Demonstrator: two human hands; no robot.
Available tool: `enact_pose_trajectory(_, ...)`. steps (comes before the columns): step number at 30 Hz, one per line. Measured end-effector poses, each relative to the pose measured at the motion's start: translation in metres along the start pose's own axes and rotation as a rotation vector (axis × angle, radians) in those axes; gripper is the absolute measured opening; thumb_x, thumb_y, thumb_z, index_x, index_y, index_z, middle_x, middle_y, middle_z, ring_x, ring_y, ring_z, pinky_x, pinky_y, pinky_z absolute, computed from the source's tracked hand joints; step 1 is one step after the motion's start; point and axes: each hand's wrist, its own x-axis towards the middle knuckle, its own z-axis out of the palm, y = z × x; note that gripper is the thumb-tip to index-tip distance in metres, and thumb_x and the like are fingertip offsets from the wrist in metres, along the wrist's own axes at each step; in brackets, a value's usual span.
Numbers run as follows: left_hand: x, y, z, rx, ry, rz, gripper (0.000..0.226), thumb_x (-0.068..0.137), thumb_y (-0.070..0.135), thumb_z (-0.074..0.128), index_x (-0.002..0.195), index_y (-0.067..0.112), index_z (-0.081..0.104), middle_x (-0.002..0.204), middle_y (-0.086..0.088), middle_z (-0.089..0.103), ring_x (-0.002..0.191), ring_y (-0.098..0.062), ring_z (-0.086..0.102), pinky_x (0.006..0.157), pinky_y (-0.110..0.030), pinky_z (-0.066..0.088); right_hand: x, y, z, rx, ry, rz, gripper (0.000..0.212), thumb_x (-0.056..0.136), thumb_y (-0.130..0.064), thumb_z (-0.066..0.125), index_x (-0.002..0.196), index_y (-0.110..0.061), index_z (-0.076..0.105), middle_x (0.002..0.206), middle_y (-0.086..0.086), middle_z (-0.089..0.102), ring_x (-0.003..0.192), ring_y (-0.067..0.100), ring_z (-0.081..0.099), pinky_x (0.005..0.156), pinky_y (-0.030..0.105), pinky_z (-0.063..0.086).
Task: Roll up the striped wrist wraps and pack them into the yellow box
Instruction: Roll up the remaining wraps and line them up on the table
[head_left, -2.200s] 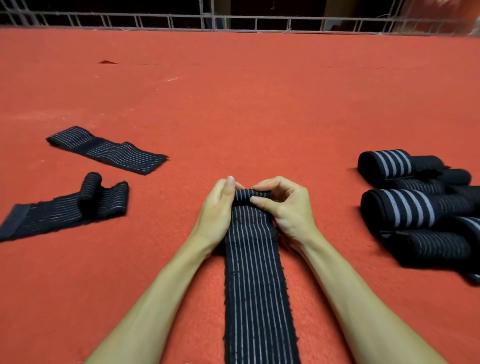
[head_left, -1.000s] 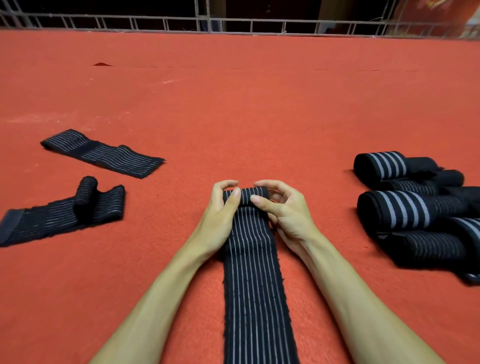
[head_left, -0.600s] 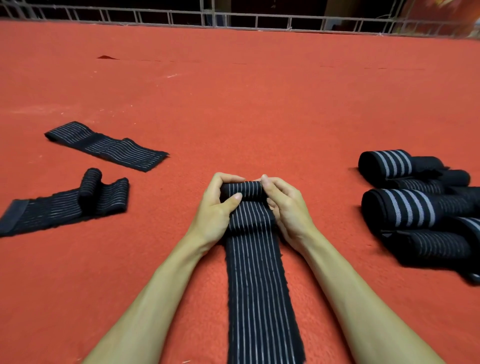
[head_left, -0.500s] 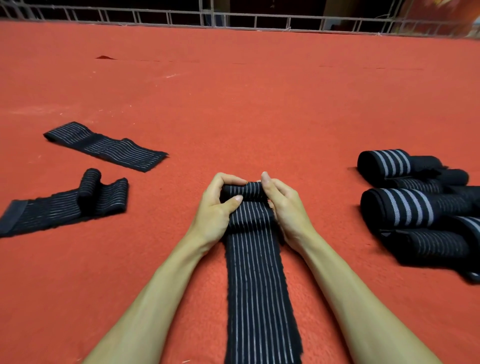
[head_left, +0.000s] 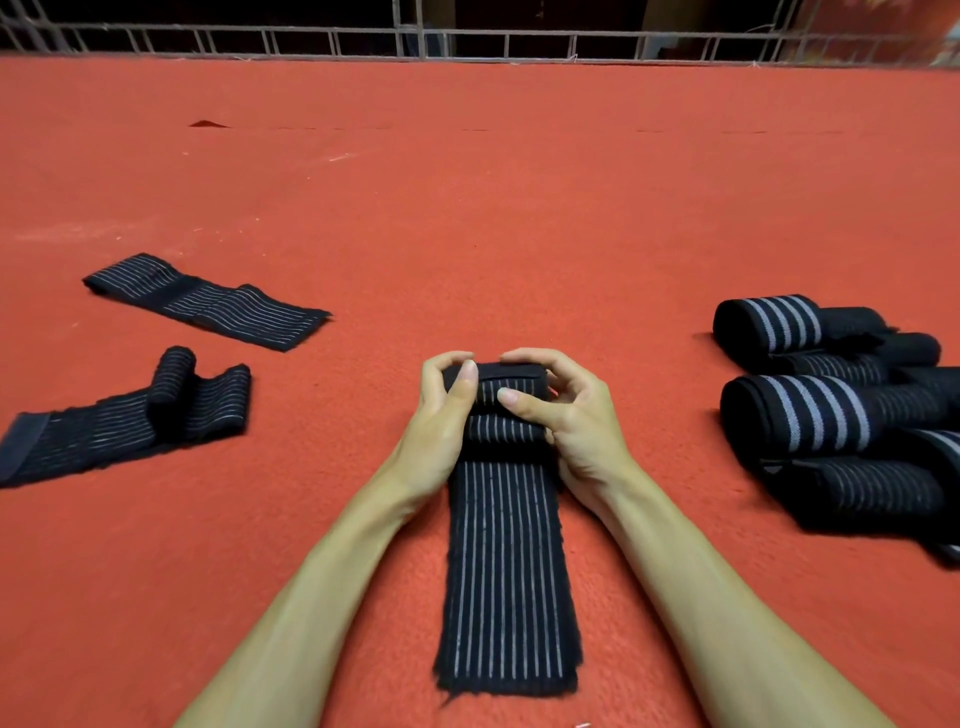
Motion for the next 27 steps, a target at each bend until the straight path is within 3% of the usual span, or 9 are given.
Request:
enact_pose_trajectory(3,0.000,-0.001,0.000,0.068,-0.006,0.008,0.046,0.093,0.059,0.039,0.123,0.025,0.038,0.113,0.009,0.056,0.096,0.006,0.058,0.086,-0.019,0.048,0.000,-0.002,-0.002,0.045,-0.024,0.010,0.031,0.071,0.007,0.072,0.095,-0.012,0.068,0.088,0.001,0.070,0.082,0.014,0.066,0.072,0.027,0.054)
enact_pose_trajectory(7,0.000,-0.002,-0.002,0.057,-0.004,0.042,0.037,0.086,0.043,0.047,0.117,0.022,0.043,0.115,-0.002,0.056,0.102,-0.007,0.057,0.089,-0.025,0.049,-0.001,-0.003,-0.002,0.031,-0.043,0.005,0.034,0.069,0.003,0.072,0.098,-0.013,0.067,0.090,-0.001,0.070,0.083,0.012,0.065,0.073,0.026,0.054)
enact_pose_trajectory(10,0.000,0.000,-0.003,0.015,0.022,0.108,0.026,0.085,0.032,0.051,0.109,0.023,0.047,0.107,0.000,0.057,0.098,-0.007,0.056,0.086,-0.022,0.047,-0.001,-0.002,-0.002,0.049,-0.047,0.050,0.038,0.075,0.001,0.071,0.111,-0.013,0.066,0.096,0.003,0.069,0.088,0.016,0.065,0.074,0.027,0.054)
enact_pose_trajectory(13,0.000,0.002,-0.007,-0.020,0.059,0.158,0.023,0.082,0.023,0.054,0.105,0.021,0.051,0.101,0.002,0.056,0.095,-0.008,0.054,0.086,-0.025,0.046,0.000,-0.001,0.002,0.083,-0.040,0.092,0.036,0.084,-0.016,0.068,0.118,-0.008,0.062,0.107,0.012,0.067,0.092,0.018,0.066,0.074,0.027,0.054)
enact_pose_trajectory(16,-0.001,0.005,-0.006,-0.026,0.071,0.196,0.024,0.078,0.014,0.054,0.101,0.018,0.053,0.095,0.005,0.056,0.088,-0.002,0.053,0.082,-0.019,0.043,0.000,-0.001,0.007,0.102,0.032,0.141,0.042,0.091,-0.032,0.059,0.114,0.002,0.060,0.093,0.012,0.068,0.075,0.013,0.066,0.063,0.022,0.052)
enact_pose_trajectory(20,-0.003,0.006,-0.005,-0.027,0.066,0.218,0.029,0.070,0.003,0.047,0.093,0.018,0.055,0.090,0.007,0.058,0.085,-0.005,0.053,0.080,-0.020,0.042,0.002,0.005,0.011,-0.076,0.075,0.157,0.059,0.086,-0.058,0.060,0.104,-0.002,0.065,0.097,0.017,0.068,0.086,0.027,0.064,0.078,0.042,0.049)
enact_pose_trajectory(24,-0.002,0.004,-0.004,-0.027,0.010,0.179,0.028,0.072,0.010,0.049,0.098,0.021,0.051,0.096,0.004,0.054,0.090,-0.006,0.051,0.083,-0.021,0.042,0.003,0.004,0.010,-0.079,0.096,0.149,0.031,0.093,-0.038,0.061,0.094,-0.007,0.067,0.087,0.009,0.067,0.081,0.020,0.062,0.077,0.038,0.048)
enact_pose_trajectory(27,-0.001,-0.001,-0.006,0.020,-0.025,0.104,0.028,0.073,0.038,0.058,0.101,0.037,0.055,0.118,-0.014,0.053,0.107,-0.024,0.053,0.096,-0.038,0.043,0.002,0.001,0.007,-0.003,0.071,0.150,0.022,0.091,-0.025,0.064,0.101,-0.005,0.066,0.090,0.008,0.068,0.082,0.017,0.063,0.076,0.031,0.050)
